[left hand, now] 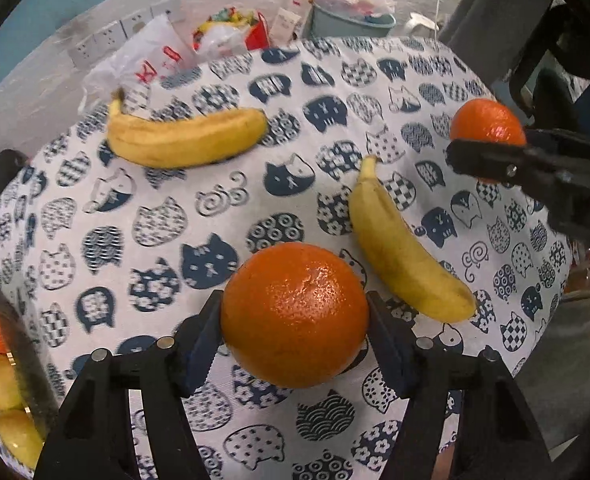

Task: Organize fruits
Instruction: 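Carry the large orange with the left tool while the right carries the mandarin to the plate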

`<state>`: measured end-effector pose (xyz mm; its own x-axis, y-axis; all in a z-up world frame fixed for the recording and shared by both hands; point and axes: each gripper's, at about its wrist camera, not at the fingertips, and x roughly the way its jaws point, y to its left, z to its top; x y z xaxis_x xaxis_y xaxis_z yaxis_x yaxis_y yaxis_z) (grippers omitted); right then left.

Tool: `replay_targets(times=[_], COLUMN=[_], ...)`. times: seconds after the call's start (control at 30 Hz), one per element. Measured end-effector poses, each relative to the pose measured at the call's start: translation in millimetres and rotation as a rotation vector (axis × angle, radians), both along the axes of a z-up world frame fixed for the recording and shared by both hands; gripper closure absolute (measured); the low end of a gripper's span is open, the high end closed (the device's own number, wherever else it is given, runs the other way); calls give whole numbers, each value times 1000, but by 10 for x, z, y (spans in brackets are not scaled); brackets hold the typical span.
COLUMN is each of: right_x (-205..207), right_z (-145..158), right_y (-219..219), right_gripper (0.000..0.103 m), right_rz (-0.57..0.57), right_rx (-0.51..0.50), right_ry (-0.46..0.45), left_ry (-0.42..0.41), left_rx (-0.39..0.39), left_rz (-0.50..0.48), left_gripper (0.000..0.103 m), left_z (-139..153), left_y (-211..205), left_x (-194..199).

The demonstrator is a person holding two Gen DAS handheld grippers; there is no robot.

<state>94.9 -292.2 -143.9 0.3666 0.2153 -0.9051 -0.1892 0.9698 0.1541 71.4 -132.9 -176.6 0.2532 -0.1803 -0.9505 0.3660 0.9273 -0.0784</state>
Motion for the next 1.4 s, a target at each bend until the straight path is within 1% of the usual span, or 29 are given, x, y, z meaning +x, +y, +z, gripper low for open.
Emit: replay_targets(times=[0.23, 0.33, 0.47, 0.6, 0.77, 1.03, 1.2, 1.4], right_x=[-36, -66, -97, -121, -135, -152, -152, -160], right_z=[206, 295, 394, 468, 532, 583, 591, 581], right_y=[257, 379, 547, 732, 985, 1473, 1743, 1974], right_gripper=[54, 54, 54, 54, 54, 54, 54, 54], right_rz=[56, 81, 113, 146, 186, 267, 310, 343], right_rx=[8, 12, 22, 30, 36, 38, 39, 34], right_ry=[-51, -71, -89, -103, -112, -116, -114, -110], left_ry=[-70, -87, -110, -148, -149, -164, -157, -150], left_rx=[-2, -11, -5, 12, -1, -11, -20, -22], left_rz=[41, 68, 94, 134, 218, 314, 363, 394], left_gripper=[33, 33, 33, 33, 33, 33, 33, 33], left_z=[297, 418, 527, 620, 659, 704, 675, 610], left_y=[240, 374, 549, 812, 1198, 1704, 1957, 2141], left_x=[-51, -85, -131, -186, -237, -345, -385, -375])
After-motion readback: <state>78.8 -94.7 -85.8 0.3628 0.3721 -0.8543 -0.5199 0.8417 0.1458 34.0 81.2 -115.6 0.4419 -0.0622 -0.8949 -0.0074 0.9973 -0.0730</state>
